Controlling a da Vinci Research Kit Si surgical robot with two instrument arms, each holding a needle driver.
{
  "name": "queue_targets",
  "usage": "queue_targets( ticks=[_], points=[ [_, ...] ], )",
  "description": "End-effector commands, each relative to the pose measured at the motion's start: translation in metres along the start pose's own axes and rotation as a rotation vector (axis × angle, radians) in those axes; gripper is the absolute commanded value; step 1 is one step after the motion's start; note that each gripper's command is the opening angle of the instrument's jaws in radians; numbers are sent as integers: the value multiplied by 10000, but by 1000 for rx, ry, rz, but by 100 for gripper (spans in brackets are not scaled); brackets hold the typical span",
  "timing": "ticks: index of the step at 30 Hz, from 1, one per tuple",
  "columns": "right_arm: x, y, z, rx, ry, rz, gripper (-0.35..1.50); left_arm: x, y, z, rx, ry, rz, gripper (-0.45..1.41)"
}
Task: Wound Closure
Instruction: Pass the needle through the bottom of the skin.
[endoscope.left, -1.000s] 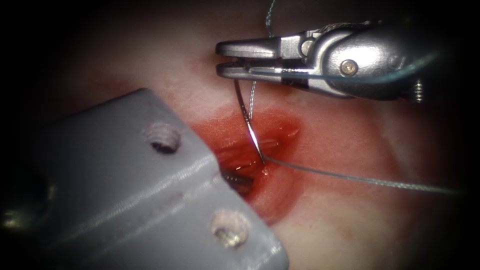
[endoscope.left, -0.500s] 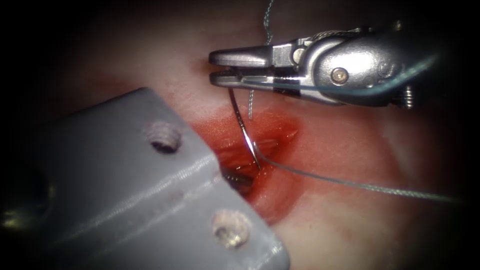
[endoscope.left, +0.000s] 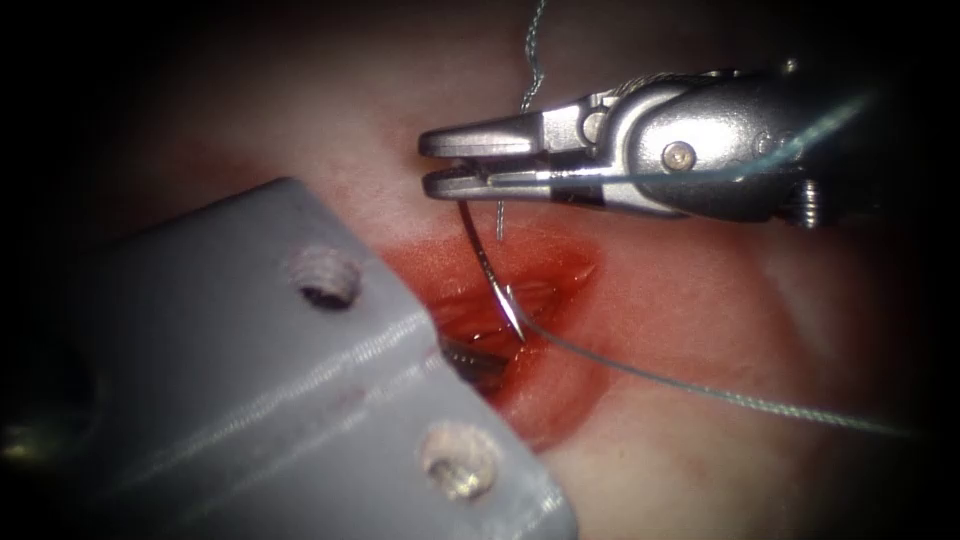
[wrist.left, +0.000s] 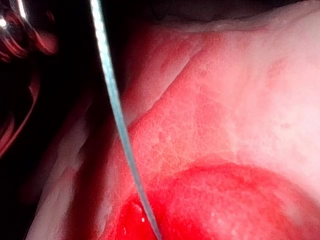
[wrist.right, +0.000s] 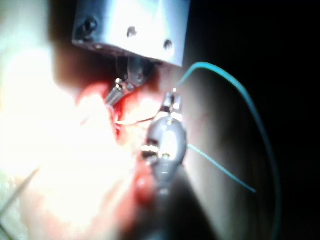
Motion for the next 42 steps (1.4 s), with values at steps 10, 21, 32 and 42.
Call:
queue_targets(
  ticks=[10, 21, 32, 42],
  points=[
    [4, 20, 15, 120, 62, -5, -35, -10, 5, 0, -1, -8, 25, -45],
    [4, 22, 18, 107, 5, 255, -35, -10, 4, -1, 0, -8, 31, -45],
    [1, 30, 14, 63, -54, 348, -35, -9, 1, 0, 0, -8, 37, -45],
    [-1, 35, 14, -23, -107, 412, -35, -9, -2, 0, 0, -9, 42, -45]
  ],
)
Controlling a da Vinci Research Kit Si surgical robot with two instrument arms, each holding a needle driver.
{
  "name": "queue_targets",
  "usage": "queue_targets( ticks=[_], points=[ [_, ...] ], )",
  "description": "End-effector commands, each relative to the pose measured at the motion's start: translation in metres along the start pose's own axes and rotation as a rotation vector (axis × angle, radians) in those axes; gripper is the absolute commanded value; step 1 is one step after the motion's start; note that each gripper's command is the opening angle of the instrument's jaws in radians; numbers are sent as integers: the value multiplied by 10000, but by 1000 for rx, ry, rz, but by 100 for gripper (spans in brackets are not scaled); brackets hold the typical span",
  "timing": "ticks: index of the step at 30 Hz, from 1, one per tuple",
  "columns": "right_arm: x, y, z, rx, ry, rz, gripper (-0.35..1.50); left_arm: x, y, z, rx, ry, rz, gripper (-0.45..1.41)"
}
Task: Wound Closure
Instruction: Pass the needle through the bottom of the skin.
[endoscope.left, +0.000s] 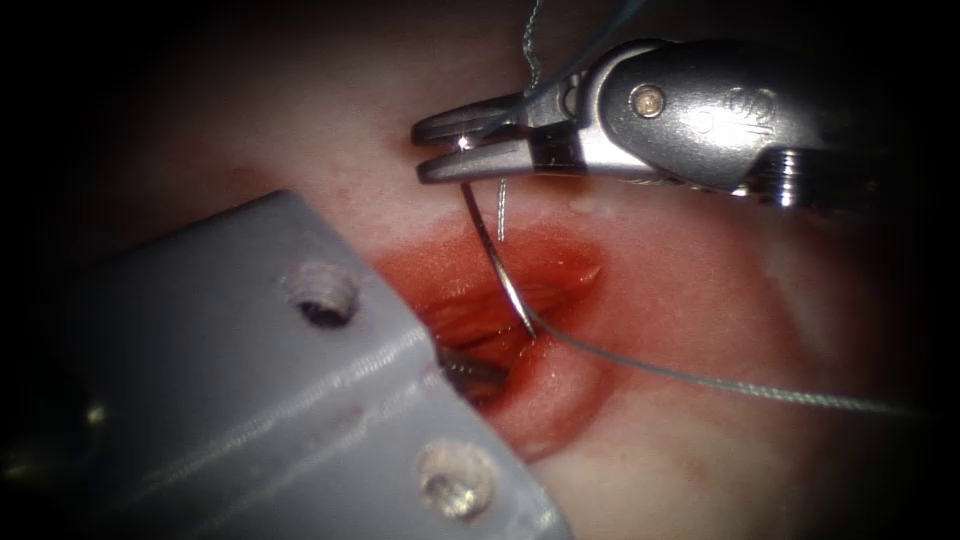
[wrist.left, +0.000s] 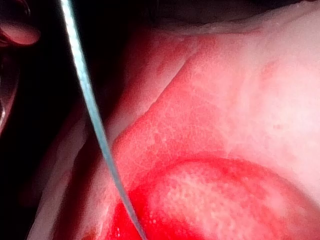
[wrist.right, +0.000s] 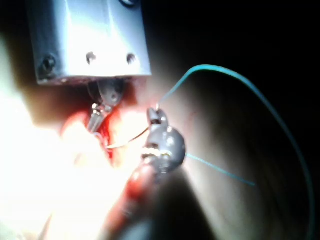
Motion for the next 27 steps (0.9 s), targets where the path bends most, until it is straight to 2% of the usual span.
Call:
queue_targets(
  ticks=[1, 11, 16, 27],
  points=[
    [9, 8, 9, 4, 7, 9, -35, -11, 5, 0, -2, -4, 3, -45],
    [12, 6, 17, 0, 4, 161, -35, -14, 5, -2, -1, -5, 0, -45],
    [12, 5, 16, 49, -22, 160, -35, -14, 5, -2, -1, -5, 1, -45],
    [12, 9, 14, 60, -38, 225, -35, -14, 3, 0, -4, -6, 1, -45]
  ],
)
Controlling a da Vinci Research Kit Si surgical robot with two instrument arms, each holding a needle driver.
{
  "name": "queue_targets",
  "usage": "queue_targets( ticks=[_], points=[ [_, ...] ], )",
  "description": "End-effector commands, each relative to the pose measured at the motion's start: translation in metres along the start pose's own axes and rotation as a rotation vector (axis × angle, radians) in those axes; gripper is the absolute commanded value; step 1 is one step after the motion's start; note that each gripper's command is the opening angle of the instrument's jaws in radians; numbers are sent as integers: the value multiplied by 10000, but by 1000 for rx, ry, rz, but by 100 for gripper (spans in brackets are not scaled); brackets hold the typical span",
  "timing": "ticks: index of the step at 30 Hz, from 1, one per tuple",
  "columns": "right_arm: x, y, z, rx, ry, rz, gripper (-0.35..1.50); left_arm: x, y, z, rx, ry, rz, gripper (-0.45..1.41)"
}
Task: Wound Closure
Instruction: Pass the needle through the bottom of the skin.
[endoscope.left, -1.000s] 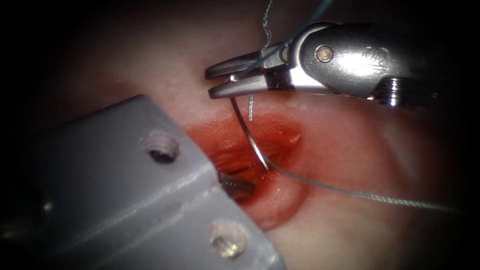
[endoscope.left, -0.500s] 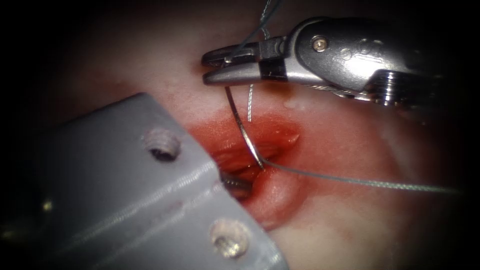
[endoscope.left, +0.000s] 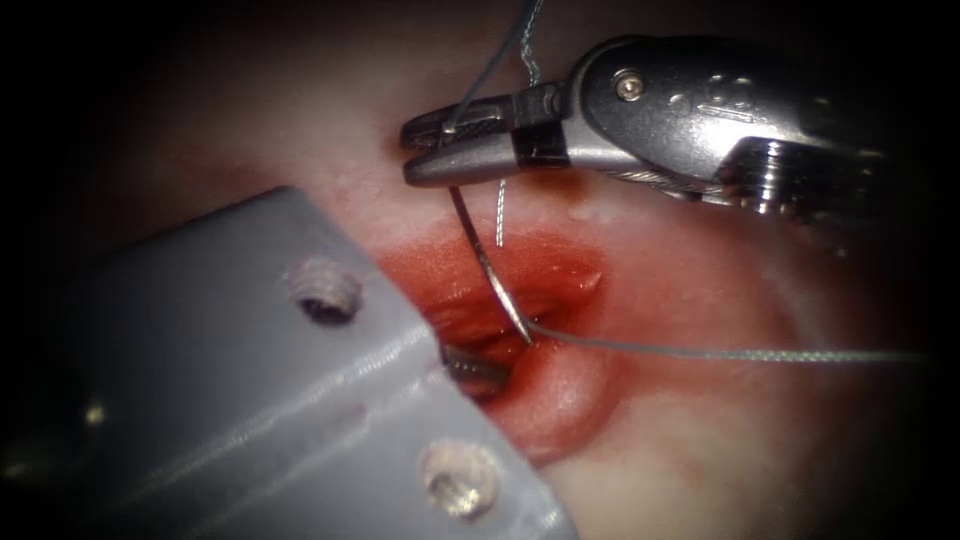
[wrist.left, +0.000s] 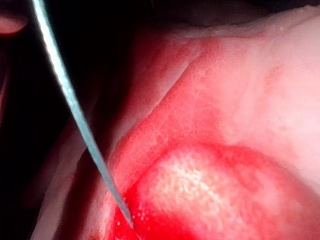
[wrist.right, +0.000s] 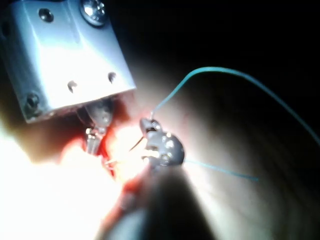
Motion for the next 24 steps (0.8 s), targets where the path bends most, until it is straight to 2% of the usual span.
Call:
queue_targets(
  ticks=[1, 7, 24],
  points=[
    [12, 9, 7, -2, -2, -28, -35, -11, 4, 1, -3, -5, 4, -45],
    [14, 14, 6, -10, -13, -102, -35, -11, 4, 1, -3, -5, 3, -45],
    [21, 24, 15, -53, -12, -99, -35, -12, 2, 2, -4, -5, 3, -45]
  ],
)
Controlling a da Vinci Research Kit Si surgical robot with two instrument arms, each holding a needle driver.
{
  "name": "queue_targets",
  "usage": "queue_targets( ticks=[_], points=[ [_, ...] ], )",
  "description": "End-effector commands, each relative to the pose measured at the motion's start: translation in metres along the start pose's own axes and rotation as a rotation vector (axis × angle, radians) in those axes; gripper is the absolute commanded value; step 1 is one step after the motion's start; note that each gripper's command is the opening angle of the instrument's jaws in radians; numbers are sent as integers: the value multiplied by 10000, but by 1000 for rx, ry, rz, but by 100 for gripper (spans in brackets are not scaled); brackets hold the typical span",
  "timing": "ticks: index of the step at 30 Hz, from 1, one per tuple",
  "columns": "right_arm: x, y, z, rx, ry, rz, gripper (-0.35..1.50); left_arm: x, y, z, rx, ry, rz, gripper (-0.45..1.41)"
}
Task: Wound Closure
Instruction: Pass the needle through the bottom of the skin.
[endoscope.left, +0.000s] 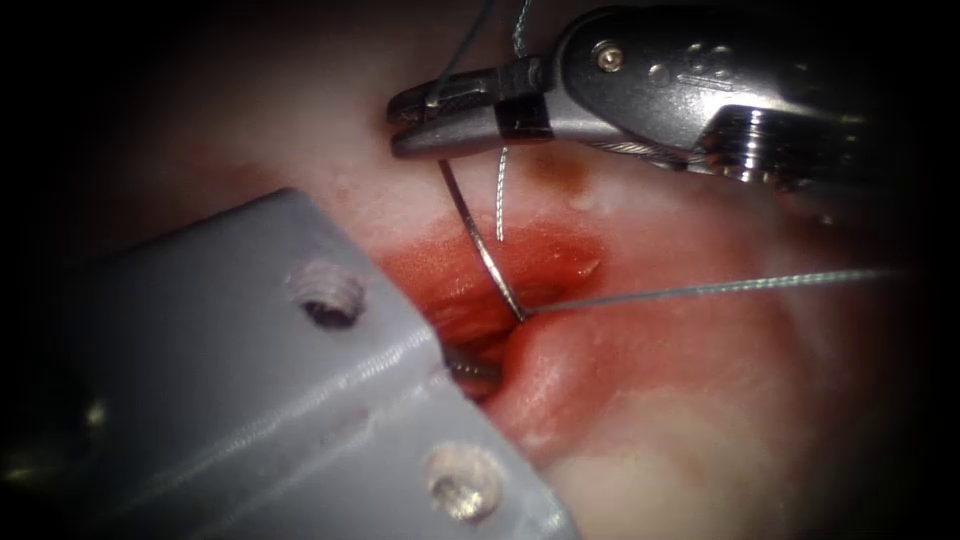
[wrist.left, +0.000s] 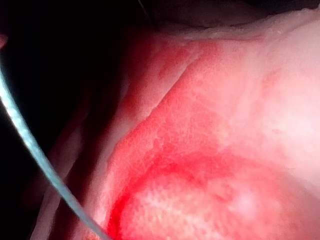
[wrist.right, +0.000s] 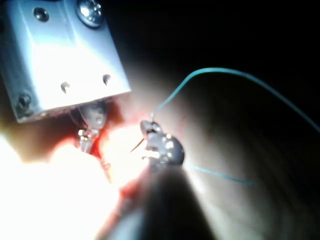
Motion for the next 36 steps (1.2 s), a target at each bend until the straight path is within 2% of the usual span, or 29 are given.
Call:
queue_targets(
  ticks=[1, 7, 13, 18, 21, 22, 23, 27, 36],
  points=[
    [12, 9, 9, -2, 5, -5, -35, -11, 4, 0, -3, -4, 3, -45],
    [12, 7, 10, -4, 6, 90, -35, -11, 4, 0, -3, -5, 9, -45],
    [14, 9, 8, -4, 7, 106, -35, -11, 4, 0, -3, -5, 15, -45],
    [16, 9, 7, -3, 9, 240, -35, -11, 3, 0, -3, -5, 15, -45],
    [18, 10, 6, -2, 9, 243, -35, -11, 3, 1, -3, -5, 15, -45],
    [19, 12, 6, -1, 3, 145, -35, -11, 2, 1, -3, -5, 15, -45],
    [19, 12, 6, -1, 3, 145, -35, -11, 2, 1, -3, -5, 15, -45],
    [20, 14, 5, -1, 1, -37, -35, -11, 2, 1, -3, -5, 15, -45],
    [24, 17, 5, -3, -3, -119, -35, -11, 2, 1, -4, -6, 20, -45]
  ],
)
